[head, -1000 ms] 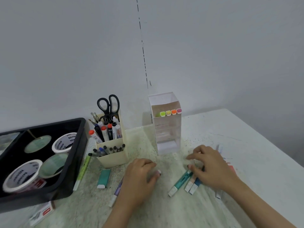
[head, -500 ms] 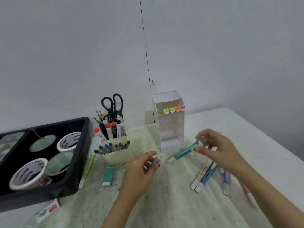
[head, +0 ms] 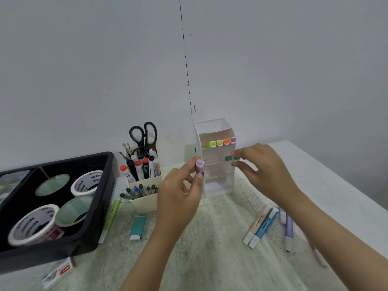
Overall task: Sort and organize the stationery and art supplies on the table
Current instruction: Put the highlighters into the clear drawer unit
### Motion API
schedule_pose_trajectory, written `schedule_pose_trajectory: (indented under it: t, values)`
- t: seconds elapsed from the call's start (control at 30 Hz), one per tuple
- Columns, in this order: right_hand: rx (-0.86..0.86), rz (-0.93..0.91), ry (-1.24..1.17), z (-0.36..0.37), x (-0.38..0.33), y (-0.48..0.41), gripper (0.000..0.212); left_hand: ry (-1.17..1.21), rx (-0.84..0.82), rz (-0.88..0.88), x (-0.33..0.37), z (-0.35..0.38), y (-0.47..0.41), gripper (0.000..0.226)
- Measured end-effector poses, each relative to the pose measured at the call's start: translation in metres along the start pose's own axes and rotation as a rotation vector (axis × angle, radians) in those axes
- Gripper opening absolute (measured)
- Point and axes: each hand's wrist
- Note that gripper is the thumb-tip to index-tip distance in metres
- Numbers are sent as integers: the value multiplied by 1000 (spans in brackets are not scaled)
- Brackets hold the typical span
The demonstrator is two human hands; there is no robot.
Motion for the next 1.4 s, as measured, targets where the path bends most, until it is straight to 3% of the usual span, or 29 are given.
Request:
schedule_pose_trajectory:
  t: [0.23, 0.5, 0.67, 0.9, 1.17, 1.4]
  values:
    - [-26, 3, -4, 17, 9, -5, 20, 197, -37, -42, -2, 6, -5, 47]
    - [35, 60, 59, 32, 11, -1, 18, 93, -93, -40, -4, 8, -11, 54]
    - [86, 85, 70, 43, 12, 7, 22, 147, -135, -22, -3, 9, -19, 47]
    - [92, 107, 32, 46, 14, 14, 26, 122, -23, 178, 8, 13, -23, 37]
    - [83, 144, -5, 46, 12, 16, 28, -131, 81, 335, -1, 27, -29, 17]
    - [20, 223, -199, 48, 11, 21, 34, -301, 7, 174, -22, 54, -32, 13]
Point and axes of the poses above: each hand's wrist, its own y-axis away from the middle knuckle, its own z-axis out of the palm, x = y × z, and after that the axes turned 7 degrees about -x, right-handed
